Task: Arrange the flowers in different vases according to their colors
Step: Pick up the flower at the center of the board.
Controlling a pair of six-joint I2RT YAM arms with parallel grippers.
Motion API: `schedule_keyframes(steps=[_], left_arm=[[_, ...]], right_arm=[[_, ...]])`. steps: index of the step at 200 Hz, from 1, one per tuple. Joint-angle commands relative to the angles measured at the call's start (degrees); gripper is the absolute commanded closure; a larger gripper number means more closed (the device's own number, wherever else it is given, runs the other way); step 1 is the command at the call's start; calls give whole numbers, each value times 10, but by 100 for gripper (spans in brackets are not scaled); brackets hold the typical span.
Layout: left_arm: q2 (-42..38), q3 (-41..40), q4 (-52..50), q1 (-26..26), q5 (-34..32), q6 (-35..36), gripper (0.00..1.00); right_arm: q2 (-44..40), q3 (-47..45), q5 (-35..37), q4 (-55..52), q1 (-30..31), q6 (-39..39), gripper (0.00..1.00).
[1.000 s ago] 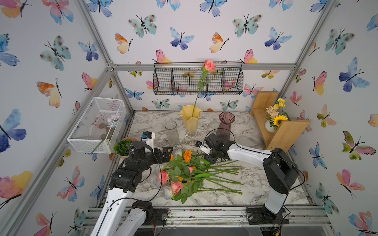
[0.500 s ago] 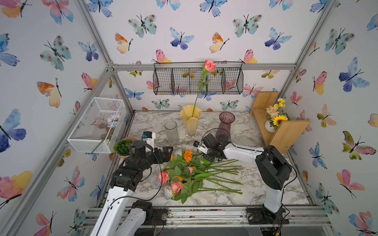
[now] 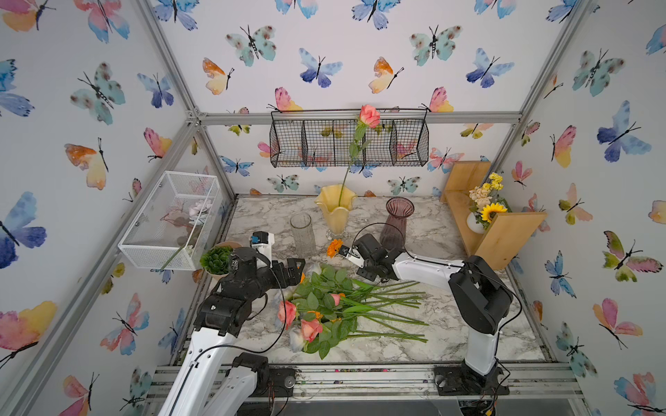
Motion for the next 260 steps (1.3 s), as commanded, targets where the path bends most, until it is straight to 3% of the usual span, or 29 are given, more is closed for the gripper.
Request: schedule_keyframes(steps=[1, 47, 129, 181, 216, 260], left_arm=[[0, -2, 6, 0, -8, 0, 1], [-2, -2, 5, 0, -9, 0, 1], [-5, -1, 2, 0, -16, -1, 1], [2, -3, 3, -1, -24, -3, 1], [28, -4, 3, -1, -16, -2, 1], [0, -6, 7, -1, 0, 1, 1]], right_arm=[[-42, 27, 19, 20, 0, -8, 98], [-112, 24, -4, 77, 0, -10, 97], [-207, 108, -70, 112, 0, 110, 97], [-261, 131, -49, 195, -5, 140, 97], [-260, 147, -49, 261, -37, 138, 97], [-242, 130, -63, 350, -123, 180, 97]])
